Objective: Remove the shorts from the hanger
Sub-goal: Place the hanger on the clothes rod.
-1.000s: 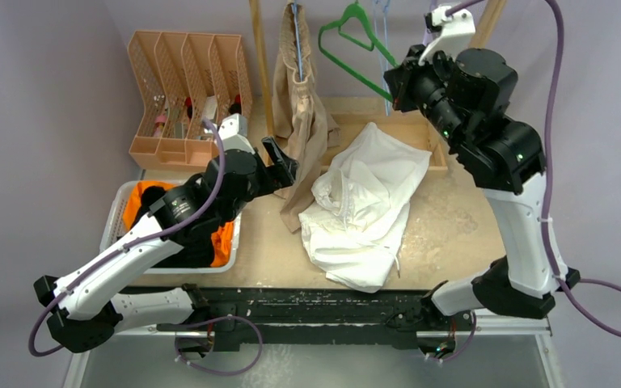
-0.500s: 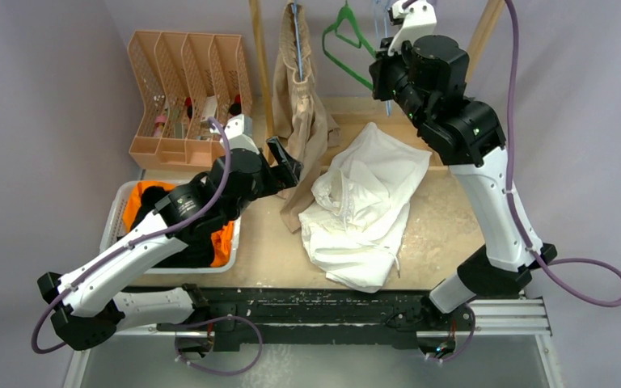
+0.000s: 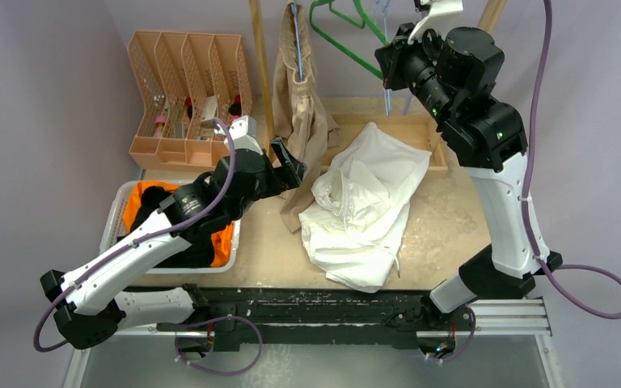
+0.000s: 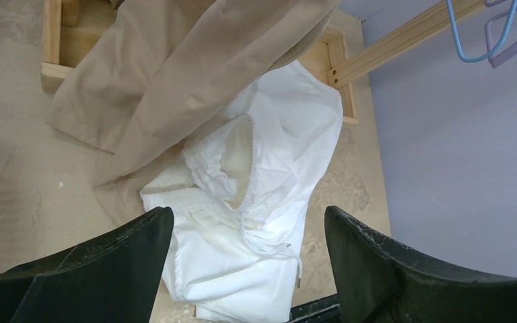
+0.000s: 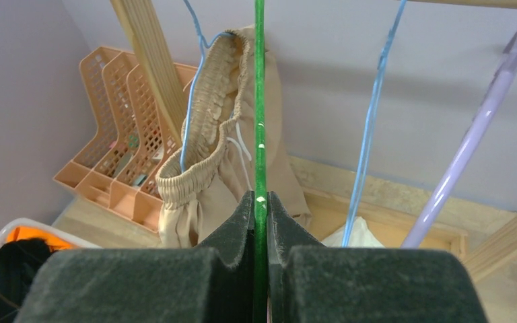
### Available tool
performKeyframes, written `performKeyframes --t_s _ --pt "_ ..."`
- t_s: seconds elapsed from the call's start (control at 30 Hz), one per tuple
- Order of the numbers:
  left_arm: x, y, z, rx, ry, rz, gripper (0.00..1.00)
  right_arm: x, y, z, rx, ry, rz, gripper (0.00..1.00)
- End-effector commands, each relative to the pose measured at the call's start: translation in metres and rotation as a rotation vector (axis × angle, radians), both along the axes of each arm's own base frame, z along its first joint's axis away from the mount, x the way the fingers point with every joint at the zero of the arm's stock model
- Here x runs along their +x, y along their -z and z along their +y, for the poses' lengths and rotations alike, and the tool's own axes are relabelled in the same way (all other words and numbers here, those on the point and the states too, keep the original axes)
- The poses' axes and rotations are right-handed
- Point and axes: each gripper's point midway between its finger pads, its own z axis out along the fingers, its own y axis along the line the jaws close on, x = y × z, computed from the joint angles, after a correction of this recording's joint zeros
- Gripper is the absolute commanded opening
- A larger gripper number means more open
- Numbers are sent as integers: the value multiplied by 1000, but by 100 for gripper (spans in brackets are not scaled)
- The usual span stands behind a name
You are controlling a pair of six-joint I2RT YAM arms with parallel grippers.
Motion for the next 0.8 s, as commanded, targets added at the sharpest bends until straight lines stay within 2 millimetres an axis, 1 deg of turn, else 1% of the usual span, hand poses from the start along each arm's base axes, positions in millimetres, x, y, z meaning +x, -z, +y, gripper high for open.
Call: performKeyframes --t_s 0.0,0.1,0.27,0.4,0.5,0.63,0.77 --pt "2 -12 -3 -57 -6 -25 82 5 -8 11 63 -130 -20 0" --pt "2 -13 -2 -58 -8 -27 82 9 -5 6 75 -193 -7 0" --pt "3 -11 -2 -56 -10 -23 82 6 -4 16 56 -320 -8 0" --pt "3 -10 -4 -55 -5 -18 82 12 2 14 68 -358 9 0" --pt "2 -8 -4 -50 -5 -14 82 14 4 10 91 -374 18 0" --pt "3 -8 -4 -51 -7 -15 82 20 7 -2 113 -359 27 0" --pt "4 -8 -8 -49 4 -13 82 29 18 -13 128 -331 65 0"
